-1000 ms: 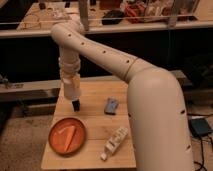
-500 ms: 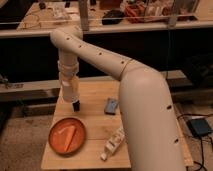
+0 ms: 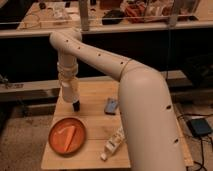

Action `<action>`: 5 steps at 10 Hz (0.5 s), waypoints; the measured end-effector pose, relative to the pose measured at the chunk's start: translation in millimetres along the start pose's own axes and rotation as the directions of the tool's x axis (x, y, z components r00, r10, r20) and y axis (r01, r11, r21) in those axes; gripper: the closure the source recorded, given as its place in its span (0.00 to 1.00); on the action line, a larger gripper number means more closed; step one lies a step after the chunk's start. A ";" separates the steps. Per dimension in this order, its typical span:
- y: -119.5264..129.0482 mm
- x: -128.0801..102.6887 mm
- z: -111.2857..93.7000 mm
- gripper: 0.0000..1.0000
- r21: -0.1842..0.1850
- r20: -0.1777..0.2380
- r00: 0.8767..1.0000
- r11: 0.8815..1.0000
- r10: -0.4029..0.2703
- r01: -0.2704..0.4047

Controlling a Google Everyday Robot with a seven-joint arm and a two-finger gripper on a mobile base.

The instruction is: Place the ceramic cup over the eraser

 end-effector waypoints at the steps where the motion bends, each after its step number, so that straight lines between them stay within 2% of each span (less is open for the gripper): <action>1: -0.5 1.3 -7.3 1.00 0.011 -0.010 1.000 1.000 -0.001 0.001; 5: -1.7 12.1 -9.2 1.00 0.016 -0.031 0.999 1.000 -0.016 0.017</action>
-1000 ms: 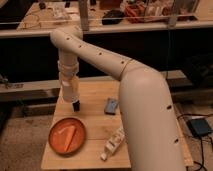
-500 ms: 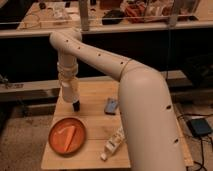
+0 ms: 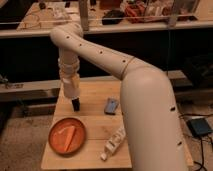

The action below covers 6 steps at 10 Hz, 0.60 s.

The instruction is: Place the ceramic cup over the eraser

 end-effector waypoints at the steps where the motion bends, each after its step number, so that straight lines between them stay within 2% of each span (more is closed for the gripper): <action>1: -1.0 2.9 4.8 1.00 -0.002 0.001 1.000 1.000 -0.005 0.005; 3: -3.6 6.0 9.0 0.99 -0.003 0.006 1.000 1.000 -0.018 0.018; 4: -5.4 7.3 10.7 0.94 -0.002 0.010 1.000 1.000 -0.025 0.025; 6: -6.5 9.1 15.1 0.74 -0.012 0.015 0.999 0.999 -0.039 0.039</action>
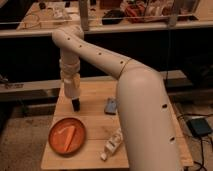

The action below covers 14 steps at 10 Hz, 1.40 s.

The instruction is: Place the ceramic cup over the eraser

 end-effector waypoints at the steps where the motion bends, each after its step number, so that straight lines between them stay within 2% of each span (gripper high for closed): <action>1: -2.4 -1.1 2.2 0.62 -0.003 0.002 1.000 1.000 -0.009 0.009; 5: -3.6 -1.6 2.7 0.23 -0.005 0.007 1.000 1.000 -0.020 0.020; 6: -3.8 -2.5 2.9 0.20 -0.005 0.012 1.000 1.000 -0.023 0.023; 8: -2.5 -3.1 1.7 0.20 0.001 0.030 0.999 1.000 -0.028 0.028; 10: 5.7 -1.3 -0.7 0.20 0.018 0.074 0.997 0.999 -0.028 0.027; 14: 15.7 0.0 -5.7 0.20 0.079 0.137 0.990 0.997 -0.037 0.026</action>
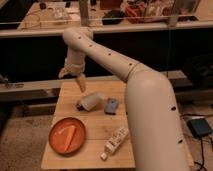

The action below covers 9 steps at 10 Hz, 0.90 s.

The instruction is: Place the ceramic cup over the eraser

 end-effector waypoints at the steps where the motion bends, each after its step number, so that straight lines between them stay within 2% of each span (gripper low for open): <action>1: 2.9 0.2 -2.0 0.20 0.017 0.016 1.000 1.000 -0.001 0.001; 9: 0.5 -2.5 -0.9 0.20 0.016 0.018 1.000 1.000 -0.007 0.006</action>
